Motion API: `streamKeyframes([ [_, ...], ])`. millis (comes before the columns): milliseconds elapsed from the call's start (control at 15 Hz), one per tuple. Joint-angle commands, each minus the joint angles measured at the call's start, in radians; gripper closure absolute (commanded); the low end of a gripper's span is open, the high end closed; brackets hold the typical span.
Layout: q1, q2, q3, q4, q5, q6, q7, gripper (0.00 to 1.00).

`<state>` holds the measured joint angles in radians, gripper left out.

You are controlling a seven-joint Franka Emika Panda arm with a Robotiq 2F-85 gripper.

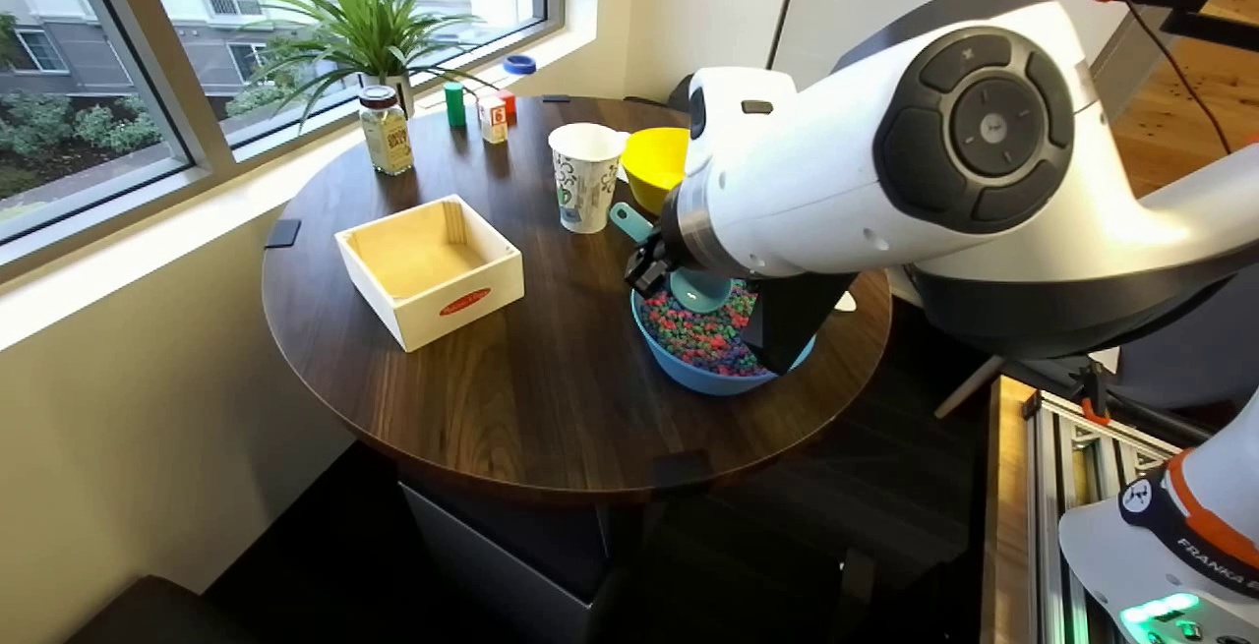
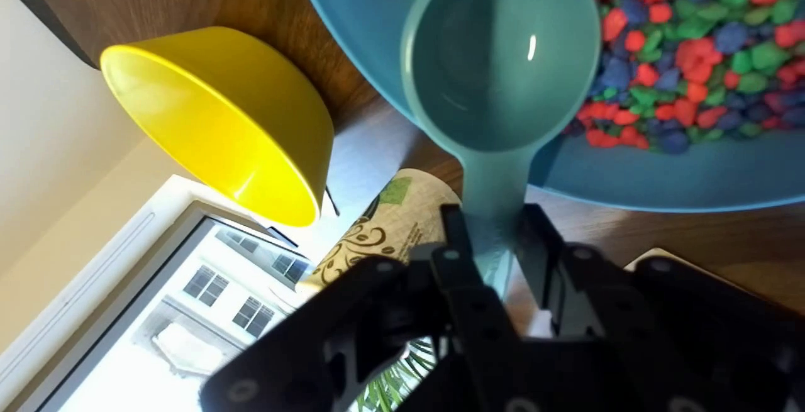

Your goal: Use the blue measuring spoon to remove some cereal from the blue bowl.

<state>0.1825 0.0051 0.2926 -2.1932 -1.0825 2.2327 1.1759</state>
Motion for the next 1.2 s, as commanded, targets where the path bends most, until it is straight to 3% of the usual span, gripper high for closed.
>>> streamKeyframes([
  [0, 0.04, 0.064, -0.007, 0.027, -0.018, -0.033, 0.03, 0.94],
  [867, 0.074, 0.108, -0.007, 0.052, 0.012, -0.091, 0.05, 0.94],
  [1133, 0.064, 0.098, -0.013, 0.051, 0.095, -0.054, 0.02, 0.94],
])
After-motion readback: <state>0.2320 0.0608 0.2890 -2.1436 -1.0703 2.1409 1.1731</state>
